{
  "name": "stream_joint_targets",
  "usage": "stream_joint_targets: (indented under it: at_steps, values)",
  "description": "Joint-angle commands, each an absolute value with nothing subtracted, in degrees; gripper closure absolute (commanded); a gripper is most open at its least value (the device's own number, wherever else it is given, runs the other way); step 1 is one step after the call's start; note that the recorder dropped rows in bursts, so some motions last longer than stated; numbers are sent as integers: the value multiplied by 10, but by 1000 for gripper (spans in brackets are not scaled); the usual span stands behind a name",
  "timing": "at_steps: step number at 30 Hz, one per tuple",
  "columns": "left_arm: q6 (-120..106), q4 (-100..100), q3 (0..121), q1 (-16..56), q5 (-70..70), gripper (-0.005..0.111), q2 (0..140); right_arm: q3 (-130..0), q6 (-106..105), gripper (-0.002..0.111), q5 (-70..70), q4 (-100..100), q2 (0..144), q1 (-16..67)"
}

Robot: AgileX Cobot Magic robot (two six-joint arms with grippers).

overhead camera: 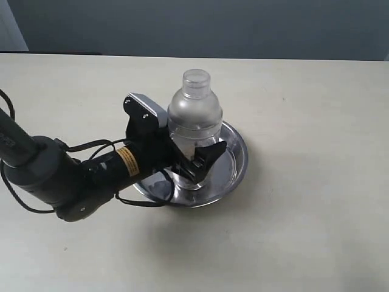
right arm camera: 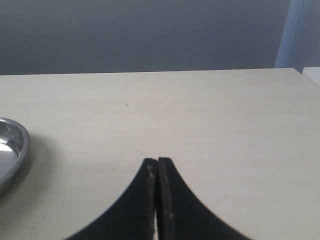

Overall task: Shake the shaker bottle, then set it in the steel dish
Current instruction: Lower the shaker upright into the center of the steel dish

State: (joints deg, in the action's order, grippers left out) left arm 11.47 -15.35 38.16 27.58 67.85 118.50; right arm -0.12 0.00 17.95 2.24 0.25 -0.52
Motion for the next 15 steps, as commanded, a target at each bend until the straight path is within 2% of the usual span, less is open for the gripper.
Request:
stream_joint_targets:
  at_steps: [1, 15]
  values:
    - [117, -164, 382, 275, 691, 2, 1186, 0, 0, 109, 175, 22, 0, -5]
    - [119, -178, 382, 275, 700, 1, 1168, 0, 0, 109, 175, 22, 0, -5]
